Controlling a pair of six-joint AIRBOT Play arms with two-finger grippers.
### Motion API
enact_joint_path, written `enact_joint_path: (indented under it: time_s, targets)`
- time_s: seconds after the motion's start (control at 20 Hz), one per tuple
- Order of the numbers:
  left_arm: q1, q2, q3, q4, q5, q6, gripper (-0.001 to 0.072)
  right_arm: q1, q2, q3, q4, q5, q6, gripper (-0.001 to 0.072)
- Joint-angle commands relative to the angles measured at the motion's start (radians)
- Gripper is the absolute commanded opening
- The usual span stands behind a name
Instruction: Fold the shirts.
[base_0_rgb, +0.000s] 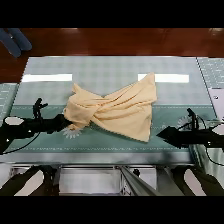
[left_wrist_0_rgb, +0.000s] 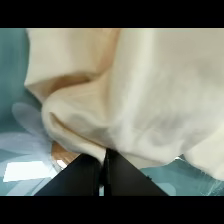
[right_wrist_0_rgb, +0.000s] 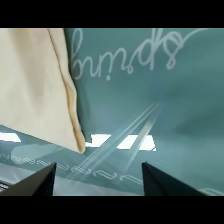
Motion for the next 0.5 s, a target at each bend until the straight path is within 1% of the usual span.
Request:
enact_joint_path:
  time_s: [0.0, 0.1, 0.25, 0.35, 0.45]
  targets:
    - [-0.004, 0.000, 0.030, -0.014, -0.018, 0.010, 0.0026, 0.000, 0.000, -0.007, -0.012, 0.001, 0.007, 0.0616]
    - [-0.004, 0.000, 0.037, -0.015, -0.018, 0.009, 0.0026, 0.000, 0.000, -0.007, -0.024, -0.010, -0.017, 0.0616]
    - [-0.004, 0.000, 0.037, -0.015, -0.018, 0.009, 0.0026, 0.007, 0.000, -0.007, -0.001, -0.032, -0.015, 0.0616]
    - [-0.004, 0.000, 0.037, -0.015, -0.018, 0.009, 0.0026, 0.108, -0.021, -0.007, 0.002, -0.060, 0.010, 0.0616]
    - [-0.004, 0.000, 0.037, -0.015, -0.018, 0.009, 0.0026, 0.239, -0.085, 0.005, 0.007, -0.143, 0.080, 0.0616]
